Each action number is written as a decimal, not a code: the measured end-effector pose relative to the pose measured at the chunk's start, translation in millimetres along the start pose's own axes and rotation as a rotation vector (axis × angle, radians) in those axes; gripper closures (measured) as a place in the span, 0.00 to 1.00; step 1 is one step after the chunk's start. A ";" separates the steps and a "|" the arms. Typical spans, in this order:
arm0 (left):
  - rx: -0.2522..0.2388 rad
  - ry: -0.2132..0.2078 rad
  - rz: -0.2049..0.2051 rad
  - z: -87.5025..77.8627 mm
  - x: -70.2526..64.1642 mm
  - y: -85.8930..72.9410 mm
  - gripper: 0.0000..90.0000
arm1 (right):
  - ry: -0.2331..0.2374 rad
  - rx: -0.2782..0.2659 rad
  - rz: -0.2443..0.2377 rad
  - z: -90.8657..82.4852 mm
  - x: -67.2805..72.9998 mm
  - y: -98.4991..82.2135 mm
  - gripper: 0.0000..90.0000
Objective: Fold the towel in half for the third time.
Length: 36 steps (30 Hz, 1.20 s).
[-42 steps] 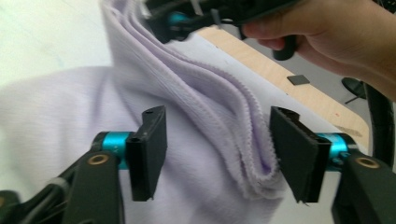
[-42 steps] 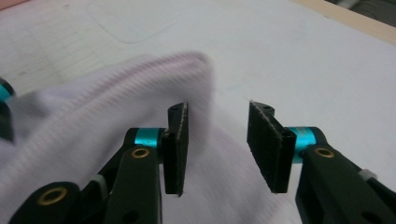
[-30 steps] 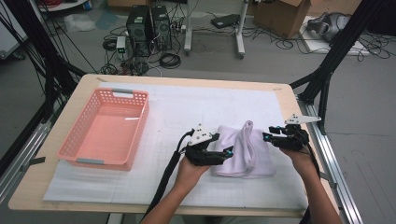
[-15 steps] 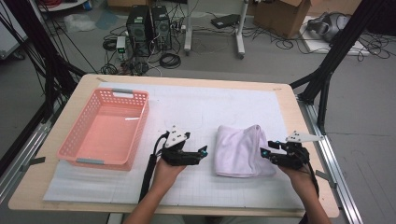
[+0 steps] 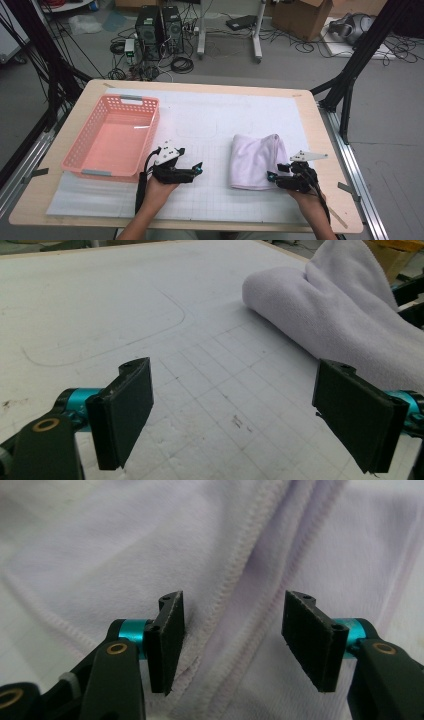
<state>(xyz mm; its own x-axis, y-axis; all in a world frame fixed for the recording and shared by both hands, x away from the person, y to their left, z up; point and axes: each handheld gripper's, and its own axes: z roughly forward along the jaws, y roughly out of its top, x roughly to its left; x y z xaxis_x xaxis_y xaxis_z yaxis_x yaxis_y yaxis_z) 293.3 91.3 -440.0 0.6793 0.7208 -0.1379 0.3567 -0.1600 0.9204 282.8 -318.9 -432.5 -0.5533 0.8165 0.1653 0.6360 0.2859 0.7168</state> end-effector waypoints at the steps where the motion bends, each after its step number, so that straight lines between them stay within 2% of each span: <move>1: -0.002 0.000 0.001 -2.3 1.0 -1.1 0.19 | -0.003 0.005 0.028 1.0 -0.9 -1.1 0.48; 4: -0.014 0.000 -0.012 -6.2 3.3 -3.1 0.19 | 0.016 -0.011 0.040 0.5 -0.8 -3.4 0.67; 7: -0.015 -0.003 -0.017 -5.7 4.4 -3.2 0.19 | 0.040 -0.012 0.022 -0.7 1.9 -2.8 0.84; 9: -0.012 -0.004 -0.017 -5.2 3.9 -3.4 0.19 | 0.053 -0.016 0.014 -1.6 3.1 -2.5 0.89; 11: -0.009 -0.008 -0.015 -4.1 3.1 -3.9 0.19 | 0.077 -0.023 0.039 -3.0 0.2 -2.8 0.92; 13: -0.009 -0.007 -0.014 -4.3 3.0 -3.7 0.19 | 0.080 -0.037 0.042 -7.4 -2.1 -2.5 0.93; 19: -0.021 0.001 -0.031 -6.3 5.7 -3.3 0.19 | 0.007 -0.075 0.016 -33.0 -8.0 9.2 0.93; 20: -0.021 0.001 -0.031 -6.3 5.7 -3.3 0.19 | 0.007 -0.075 0.016 -33.0 -8.0 9.2 0.93; 21: -0.022 0.003 -0.031 -6.4 5.6 -3.2 0.19 | -0.037 -0.072 0.017 -43.0 -10.5 14.1 0.93; 23: -0.023 0.004 -0.031 -6.3 5.4 -3.2 0.20 | -0.055 -0.052 0.033 -45.6 -13.8 14.2 0.93; 24: -0.024 0.002 -0.029 -6.2 5.4 -3.1 0.20 | -0.086 -0.024 0.037 -44.5 -15.7 12.2 0.93; 25: -0.022 0.004 -0.030 -6.4 5.6 -3.1 0.19 | -0.092 0.008 0.054 -40.8 -18.4 9.0 0.91; 26: -0.022 0.004 -0.028 -6.5 5.9 -3.1 0.20 | -0.075 0.039 0.082 -37.2 -21.4 5.9 0.87; 27: -0.022 0.004 -0.028 -6.5 5.9 -3.1 0.20 | -0.068 0.067 0.103 -32.5 -25.7 1.6 0.77; 28: -0.022 0.007 -0.029 -7.0 6.2 -2.9 0.19 | -0.098 0.068 0.113 -30.0 -28.5 -2.0 0.65; 30: -0.034 0.016 -0.032 -8.1 6.6 -1.9 0.19 | -0.113 0.022 0.126 -33.6 -29.5 -1.2 0.59; 31: -0.037 0.020 -0.031 -8.7 6.9 -1.5 0.19 | -0.125 -0.007 0.110 -35.9 -28.6 2.0 0.55; 34: -0.037 0.023 -0.033 -9.0 8.1 -1.1 0.17 | -0.131 -0.077 0.006 -37.3 -22.9 20.1 0.54; 35: -0.037 0.025 -0.035 -8.8 8.3 -1.3 0.17 | -0.131 -0.077 0.006 -37.3 -22.9 20.1 0.54; 36: -0.034 0.025 -0.036 -8.7 8.2 -1.5 0.18 | -0.110 -0.120 -0.025 -33.9 -22.1 33.0 0.57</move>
<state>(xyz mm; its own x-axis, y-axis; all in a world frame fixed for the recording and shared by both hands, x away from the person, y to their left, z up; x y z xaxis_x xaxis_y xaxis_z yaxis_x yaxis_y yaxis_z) 292.8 103.3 -439.3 0.6500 0.7424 -0.1626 0.3583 -0.1107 0.9270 297.8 -344.5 -389.6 -0.5017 0.8617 0.0756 0.5502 0.2504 0.7966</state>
